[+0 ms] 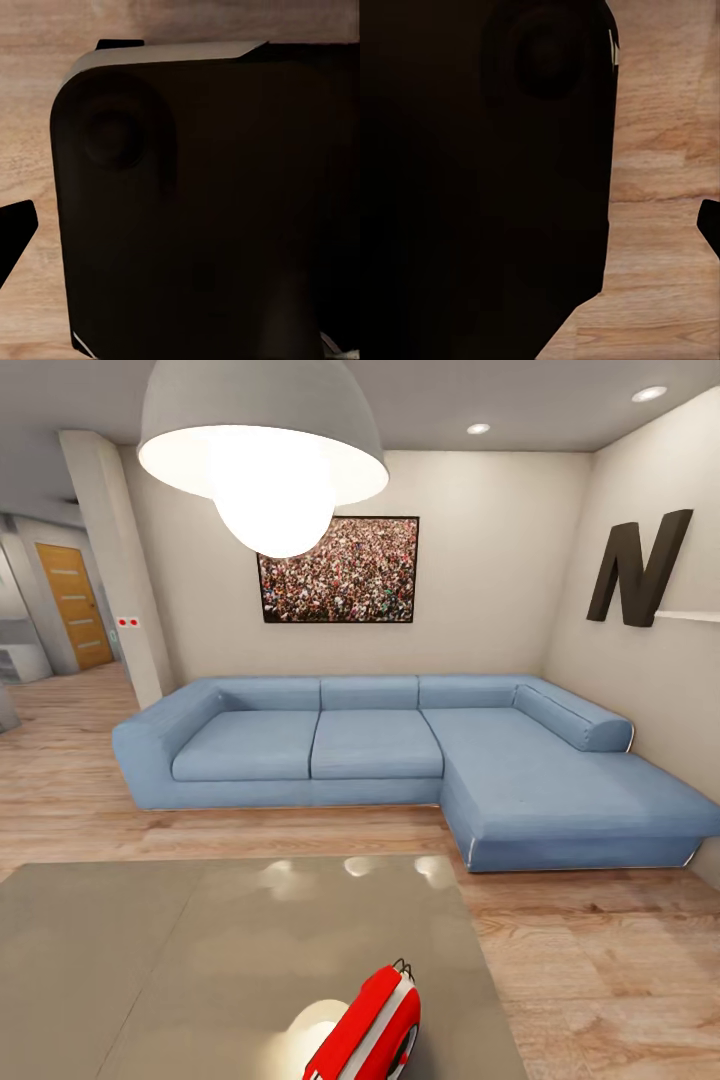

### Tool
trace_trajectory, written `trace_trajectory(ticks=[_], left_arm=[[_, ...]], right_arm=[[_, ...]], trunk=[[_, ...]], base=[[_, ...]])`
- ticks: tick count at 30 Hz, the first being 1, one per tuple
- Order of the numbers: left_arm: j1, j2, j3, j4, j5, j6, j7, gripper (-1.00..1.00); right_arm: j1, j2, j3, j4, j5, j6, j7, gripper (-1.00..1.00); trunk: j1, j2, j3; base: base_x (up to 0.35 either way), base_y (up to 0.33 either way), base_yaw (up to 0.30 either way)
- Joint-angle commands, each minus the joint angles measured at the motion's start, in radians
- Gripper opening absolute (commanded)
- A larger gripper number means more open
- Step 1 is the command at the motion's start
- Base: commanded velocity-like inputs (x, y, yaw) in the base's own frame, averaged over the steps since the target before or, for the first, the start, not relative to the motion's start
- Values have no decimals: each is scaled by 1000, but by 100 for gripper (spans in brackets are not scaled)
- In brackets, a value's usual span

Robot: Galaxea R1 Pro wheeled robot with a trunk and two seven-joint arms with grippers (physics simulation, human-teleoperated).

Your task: Turn on the radio receiver that's on the table in the living room.

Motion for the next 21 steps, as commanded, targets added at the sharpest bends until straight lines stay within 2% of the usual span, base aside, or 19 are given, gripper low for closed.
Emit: trace_trajectory(ticks=[1, 3, 7, 19, 21], left_arm=[[0, -8, 0, 0, -2, 1, 1, 100], [0, -12, -1, 0, -3, 3, 2, 100], [0, -19, -2, -1, -5, 7, -2, 100], [0, -23, -4, -4, -6, 9, -11, 100], [0, -24, -4, -4, -7, 9, -9, 100]], right_arm=[[0, 0, 0, 0, 0, 0, 0, 100], [0, 0, 0, 0, -1, 0, -1, 100], [0, 1, -1, 0, -1, 0, -2, 100], [0, 1, -2, 0, -1, 0, -1, 100], [0, 1, -2, 0, -1, 0, -1, 100]], trunk=[[0, 0, 0], [0, 0, 0], [-15, 28, 13], [-61, 112, 50], [-61, 112, 50]], base=[[0, 0, 0], [0, 0, 0], [0, 0, 0], [0, 0, 0], [0, 0, 0]])
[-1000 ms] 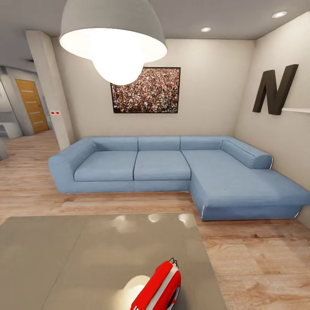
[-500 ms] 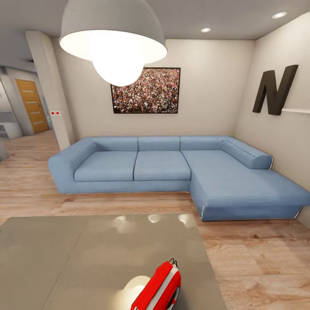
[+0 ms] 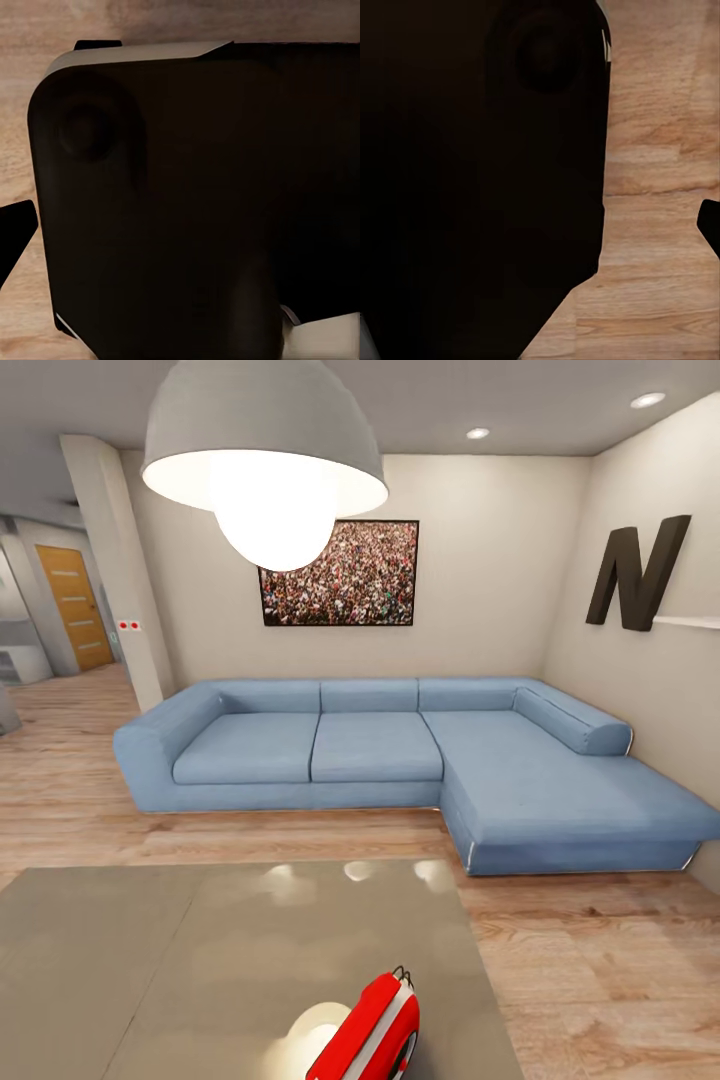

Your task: Turn on the radio receiver that's on the table in the living room.

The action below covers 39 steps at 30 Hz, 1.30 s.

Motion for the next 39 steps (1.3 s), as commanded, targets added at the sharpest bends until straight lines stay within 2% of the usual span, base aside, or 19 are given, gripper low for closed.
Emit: trace_trajectory(ticks=[1, 4, 39], left_arm=[[0, -1, 0, 0, 0, -1, 1, 100], [0, -1, -1, 0, 0, 0, 4, 100], [0, 0, -2, 1, 0, 3, 3, 100]], right_arm=[[0, 0, 0, 0, 0, 0, 0, 100], [0, 0, 0, 0, 0, 0, 0, 100], [0, 2, 1, 0, 1, 2, 0, 100]], trunk=[[0, 0, 0], [0, 0, 0], [-130, 238, 107]], base=[[0, 0, 0], [0, 0, 0], [0, 0, 0]])
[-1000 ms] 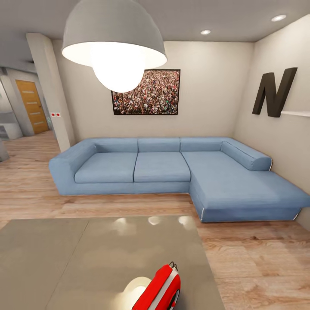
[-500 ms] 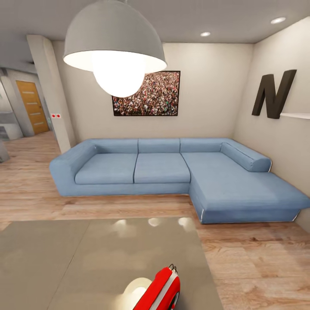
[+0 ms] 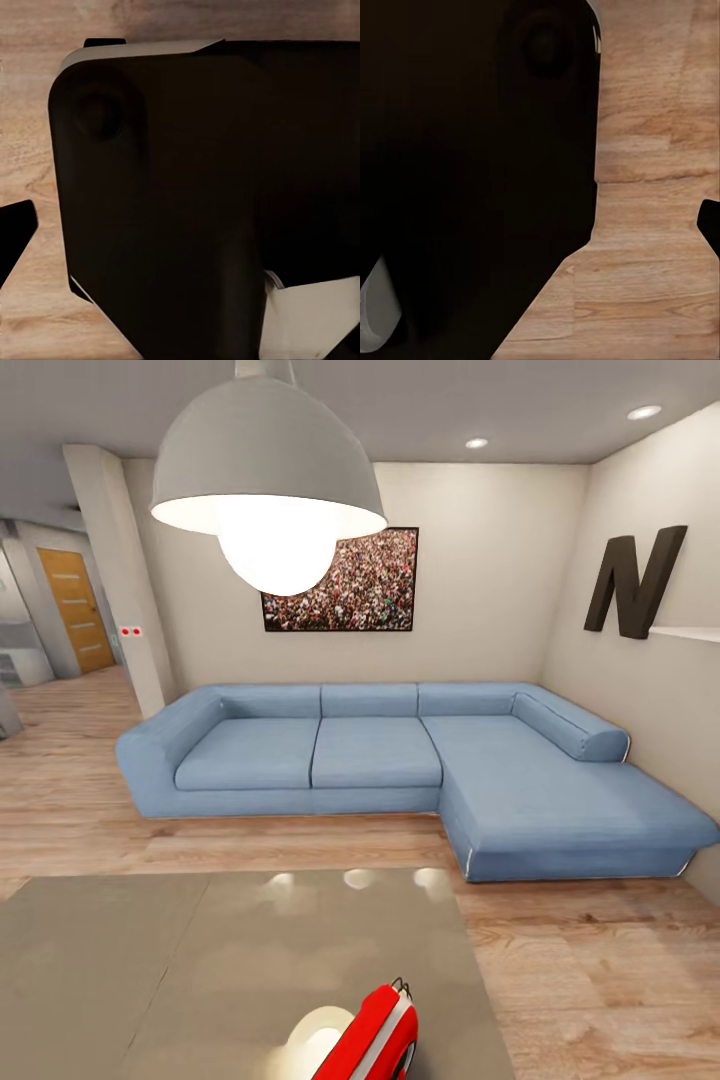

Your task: Turn on the radio receiver that's on the table in the living room.

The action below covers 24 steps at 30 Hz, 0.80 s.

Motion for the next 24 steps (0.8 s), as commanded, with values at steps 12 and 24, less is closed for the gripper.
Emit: trace_trajectory(ticks=[12, 24], left_arm=[[0, 1, 0, 1, 4, -9, 5, 100], [0, 4, -1, 3, 8, -10, -4, 100]], right_arm=[[0, 0, 1, 0, 5, -1, 0, 100], [0, 0, 6, 0, 11, -2, 1, 100]], trunk=[[0, 0, 0], [0, 0, 0]], base=[[0, 0, 0], [0, 0, 0]])
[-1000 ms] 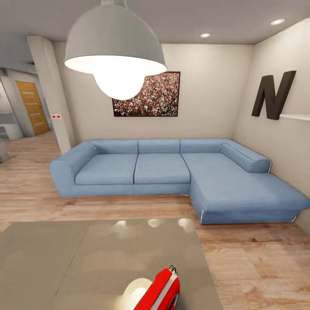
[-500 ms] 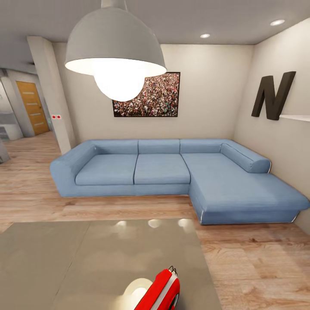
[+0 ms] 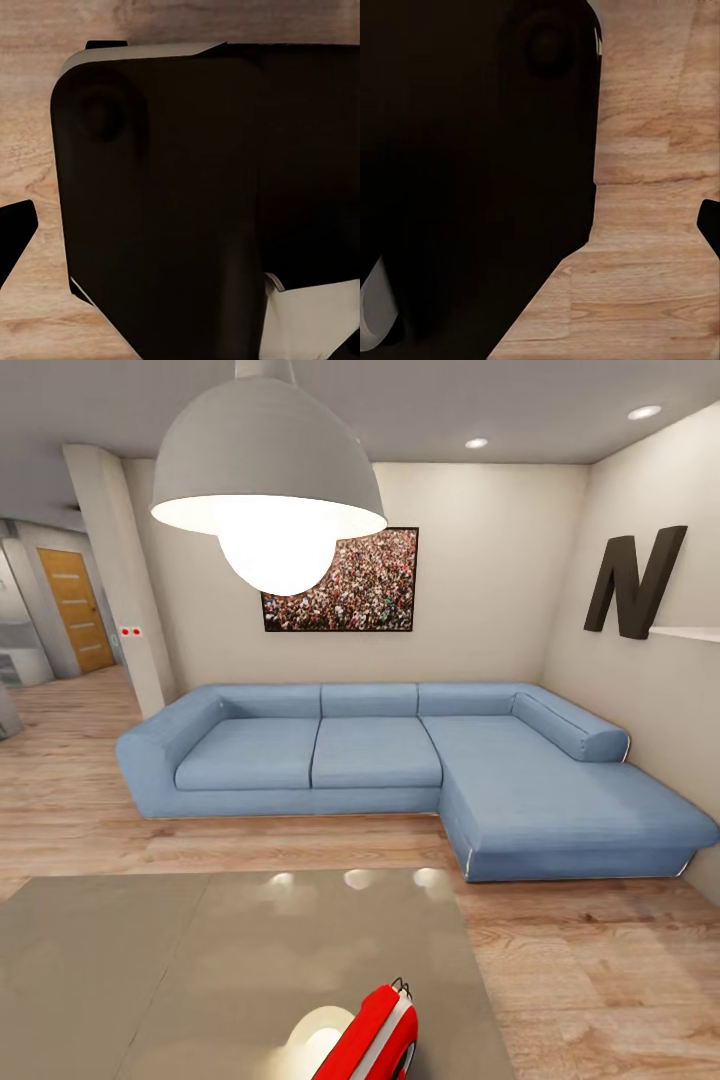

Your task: Turn on the radio receiver that's on the table in the living room.

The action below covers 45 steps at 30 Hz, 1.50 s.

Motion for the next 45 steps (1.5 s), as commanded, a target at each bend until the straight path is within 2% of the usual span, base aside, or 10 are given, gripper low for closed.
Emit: trace_trajectory(ticks=[1, 15, 45], left_arm=[[0, 0, -1, 0, 0, 0, 0, 100], [0, 0, -2, 2, 0, -3, -1, 100], [0, -2, 0, -4, -6, -4, 7, 100]], right_arm=[[0, 0, 0, 0, 0, 0, 0, 100], [0, 1, -2, 0, -8, -1, -2, 100], [0, -3, -3, 0, -7, -2, -2, 100]], trunk=[[0, 0, 0], [0, 0, -2], [0, 0, -50]], base=[[0, 0, 0], [0, 0, 0], [0, 0, 0]])
